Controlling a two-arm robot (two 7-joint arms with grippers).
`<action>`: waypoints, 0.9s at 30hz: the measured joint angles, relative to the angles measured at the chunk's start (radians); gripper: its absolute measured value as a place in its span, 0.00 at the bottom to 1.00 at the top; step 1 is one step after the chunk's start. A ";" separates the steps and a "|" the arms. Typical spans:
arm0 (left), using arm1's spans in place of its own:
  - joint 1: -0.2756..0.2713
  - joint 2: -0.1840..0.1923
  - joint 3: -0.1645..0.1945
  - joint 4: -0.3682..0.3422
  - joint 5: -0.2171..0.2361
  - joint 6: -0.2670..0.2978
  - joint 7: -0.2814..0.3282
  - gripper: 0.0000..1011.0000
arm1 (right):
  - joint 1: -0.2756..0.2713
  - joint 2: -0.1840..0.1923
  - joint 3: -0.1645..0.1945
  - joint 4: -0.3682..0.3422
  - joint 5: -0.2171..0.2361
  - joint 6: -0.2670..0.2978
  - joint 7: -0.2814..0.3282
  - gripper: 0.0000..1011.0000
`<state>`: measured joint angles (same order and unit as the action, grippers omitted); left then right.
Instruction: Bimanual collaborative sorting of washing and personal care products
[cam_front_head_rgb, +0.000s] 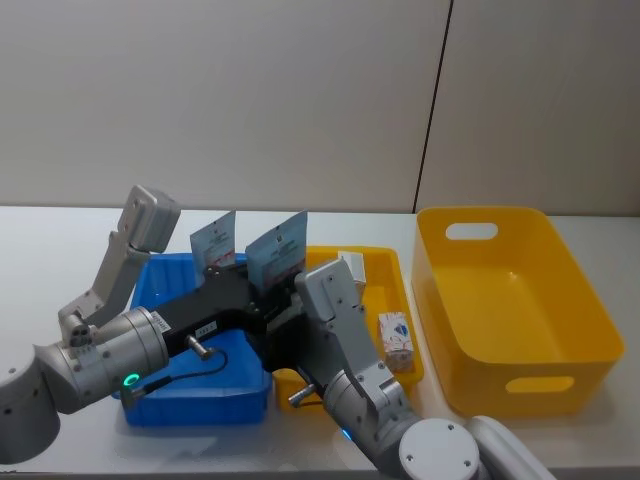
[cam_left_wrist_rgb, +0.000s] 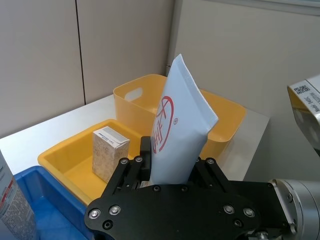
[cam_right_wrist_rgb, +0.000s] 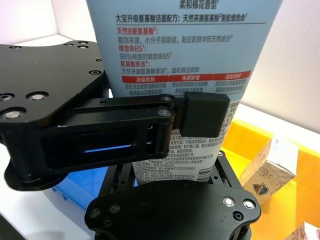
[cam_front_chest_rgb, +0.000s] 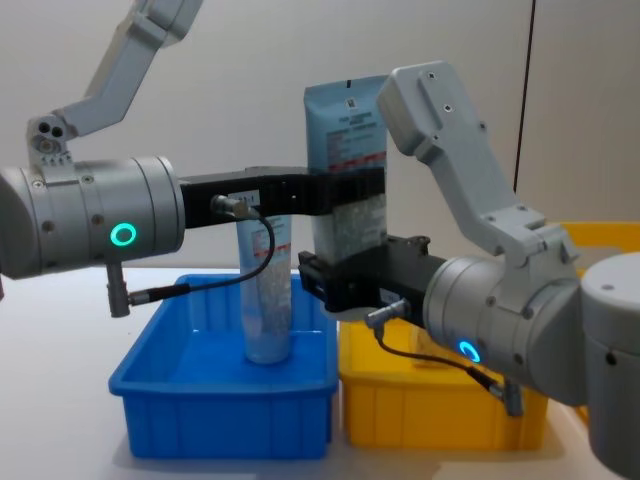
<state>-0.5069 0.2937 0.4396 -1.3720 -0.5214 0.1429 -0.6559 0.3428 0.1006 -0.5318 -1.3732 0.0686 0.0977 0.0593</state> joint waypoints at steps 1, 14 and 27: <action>0.000 0.000 0.000 0.000 0.000 0.000 0.000 0.31 | 0.000 0.000 0.001 -0.001 0.000 0.001 0.000 0.50; 0.000 -0.002 -0.002 -0.002 -0.003 -0.002 -0.001 0.31 | 0.003 -0.007 0.020 -0.021 -0.008 0.020 -0.013 0.44; 0.001 0.000 0.002 0.000 -0.001 0.001 -0.003 0.63 | -0.026 -0.016 0.065 -0.078 -0.015 0.044 -0.070 0.37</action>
<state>-0.5064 0.2934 0.4417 -1.3722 -0.5221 0.1436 -0.6585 0.3173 0.0842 -0.4673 -1.4512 0.0533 0.1415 -0.0111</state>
